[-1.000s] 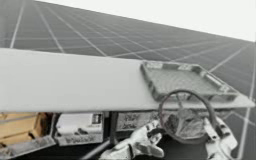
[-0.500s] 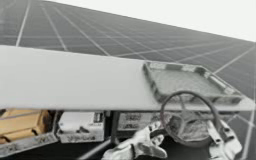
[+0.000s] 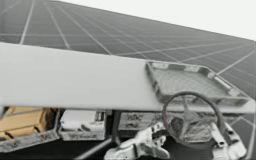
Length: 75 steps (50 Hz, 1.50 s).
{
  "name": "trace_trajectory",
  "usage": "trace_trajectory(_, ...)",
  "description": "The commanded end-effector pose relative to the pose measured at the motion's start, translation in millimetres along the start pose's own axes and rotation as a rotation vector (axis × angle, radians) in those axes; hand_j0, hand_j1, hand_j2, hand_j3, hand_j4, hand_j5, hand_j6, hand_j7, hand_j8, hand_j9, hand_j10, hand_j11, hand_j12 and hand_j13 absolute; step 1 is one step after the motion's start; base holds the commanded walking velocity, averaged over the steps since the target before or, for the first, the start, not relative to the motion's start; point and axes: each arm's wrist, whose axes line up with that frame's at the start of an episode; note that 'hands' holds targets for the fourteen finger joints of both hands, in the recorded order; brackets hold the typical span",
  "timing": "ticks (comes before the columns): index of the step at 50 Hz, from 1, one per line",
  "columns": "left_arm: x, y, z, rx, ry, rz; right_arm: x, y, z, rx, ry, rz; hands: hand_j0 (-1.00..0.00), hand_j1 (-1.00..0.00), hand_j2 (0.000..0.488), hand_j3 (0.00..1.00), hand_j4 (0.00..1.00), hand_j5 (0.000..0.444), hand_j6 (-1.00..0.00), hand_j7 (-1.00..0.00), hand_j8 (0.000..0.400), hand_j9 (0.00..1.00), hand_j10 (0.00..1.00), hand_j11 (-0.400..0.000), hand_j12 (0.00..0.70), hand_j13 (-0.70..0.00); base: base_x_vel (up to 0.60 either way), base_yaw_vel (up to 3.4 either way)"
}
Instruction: Pick up and drop off the object
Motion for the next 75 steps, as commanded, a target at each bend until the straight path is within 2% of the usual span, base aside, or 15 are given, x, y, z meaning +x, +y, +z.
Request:
trace_trajectory(1, -7.7, 0.3, 2.8, 0.005, -0.031, 0.017, -12.0, 47.5, 7.1, 0.096, -0.013, 0.150, 0.00, 0.00, 0.000, 1.00, 1.00, 0.000, 0.00, 0.00, 0.000, 1.00, 1.00, -0.400, 0.000, -0.700, 0.15, 1.25)
trace_trajectory(75, -7.7, 0.3, 2.8, 0.005, -0.031, 0.017, -12.0, 47.5, 7.1, 0.096, -0.013, 0.150, 0.00, 0.00, 0.000, 1.00, 1.00, 0.000, 0.00, 0.00, 0.000, 1.00, 1.00, -0.400, 0.000, -0.700, 0.14, 1.28)
